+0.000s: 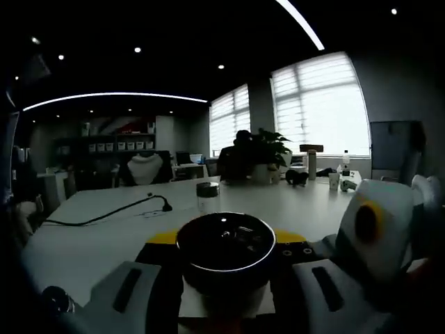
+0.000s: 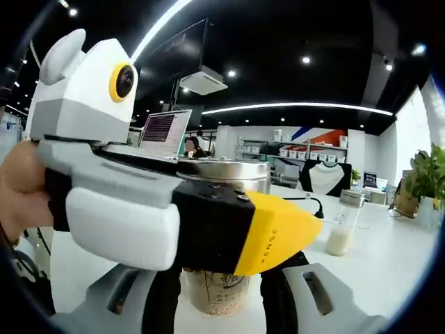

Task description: Rotate the seasoning bottle until the label or dispensing opening points toward the visible target arrow and the bottle remains upright within the marked orientation range

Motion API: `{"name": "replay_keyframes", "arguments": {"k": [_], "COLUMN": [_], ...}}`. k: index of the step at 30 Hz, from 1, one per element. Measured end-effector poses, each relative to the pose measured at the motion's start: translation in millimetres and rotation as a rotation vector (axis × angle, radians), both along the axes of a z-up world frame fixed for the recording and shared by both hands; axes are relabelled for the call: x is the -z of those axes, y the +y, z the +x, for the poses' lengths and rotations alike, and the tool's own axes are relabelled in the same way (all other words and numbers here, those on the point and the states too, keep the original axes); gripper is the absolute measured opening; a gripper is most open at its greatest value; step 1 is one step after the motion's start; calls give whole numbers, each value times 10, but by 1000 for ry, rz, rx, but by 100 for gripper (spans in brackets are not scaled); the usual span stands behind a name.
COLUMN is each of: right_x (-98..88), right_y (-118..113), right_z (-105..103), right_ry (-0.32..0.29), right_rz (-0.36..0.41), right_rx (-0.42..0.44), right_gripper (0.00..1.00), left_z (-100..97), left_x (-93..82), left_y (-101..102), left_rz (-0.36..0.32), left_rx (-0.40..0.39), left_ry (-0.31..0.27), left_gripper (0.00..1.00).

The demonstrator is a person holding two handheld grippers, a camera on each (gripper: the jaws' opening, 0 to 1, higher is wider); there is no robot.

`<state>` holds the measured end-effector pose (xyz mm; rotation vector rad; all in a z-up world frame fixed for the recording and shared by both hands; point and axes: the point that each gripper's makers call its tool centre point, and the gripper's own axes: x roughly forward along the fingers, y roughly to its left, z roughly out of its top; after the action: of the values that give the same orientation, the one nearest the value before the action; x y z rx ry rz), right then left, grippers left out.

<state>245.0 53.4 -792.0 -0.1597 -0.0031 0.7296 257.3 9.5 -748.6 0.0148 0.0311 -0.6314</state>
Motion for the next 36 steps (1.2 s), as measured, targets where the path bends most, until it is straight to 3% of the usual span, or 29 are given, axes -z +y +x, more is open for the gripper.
{"name": "replay_keyframes", "arguments": {"k": [8,20,36], "right_x": [-13,-33,-55], "right_y": [19,-58,-12], "right_z": [-8,-46,-130], "right_ry": [-5,-27,-13], "right_rz": [10,2,20], "right_rx": [-3,-38,-187], "right_gripper": [42,42,43], "left_z": [3,-79,-223], "left_x": [-13,-33,-58], "left_y": [24,-70,-157], "left_rz": [-8,-8,15], "left_rx": [-2,106,289], "left_ry": [1,-17,-28], "left_gripper": [50,48,48]}}
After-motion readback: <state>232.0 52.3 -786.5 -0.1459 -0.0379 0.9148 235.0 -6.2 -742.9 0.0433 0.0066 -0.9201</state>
